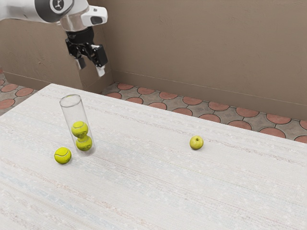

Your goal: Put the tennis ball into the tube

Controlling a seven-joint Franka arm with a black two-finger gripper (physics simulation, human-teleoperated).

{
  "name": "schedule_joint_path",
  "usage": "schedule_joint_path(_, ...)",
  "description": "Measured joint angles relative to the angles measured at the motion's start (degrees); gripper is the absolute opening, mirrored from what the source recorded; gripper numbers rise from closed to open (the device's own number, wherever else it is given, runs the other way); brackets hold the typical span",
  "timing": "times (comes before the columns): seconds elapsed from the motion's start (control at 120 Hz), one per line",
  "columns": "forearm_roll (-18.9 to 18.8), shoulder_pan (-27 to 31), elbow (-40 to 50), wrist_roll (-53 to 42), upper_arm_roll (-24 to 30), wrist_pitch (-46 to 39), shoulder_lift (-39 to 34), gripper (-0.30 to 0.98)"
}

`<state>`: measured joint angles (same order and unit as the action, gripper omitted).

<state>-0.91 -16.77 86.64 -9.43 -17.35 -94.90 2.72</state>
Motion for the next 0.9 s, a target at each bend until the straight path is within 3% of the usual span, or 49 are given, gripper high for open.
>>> schedule_joint_path(0.175, 0.86, -2.29, 1.7, -2.0, -1.45, 1.34, -0.52, 0.67)
schedule_joint_path(0.267, 1.27, -3.81, 12.2, -2.94, -2.35, 2.01, -7.37, 0.66)
schedule_joint_path(0.358, 0.32, 4.07, 22.66, -4.03, -2.53, 0.5, -11.93, 0.66)
schedule_joint_path(0.6, -0.41, 9.86, 40.3, -9.47, -4.19, -12.8, -12.35, 0.66)
schedule_joint_path(0.9, -1.98, 11.22, 51.12, -17.56, -6.23, -32.67, -10.03, 0.66)
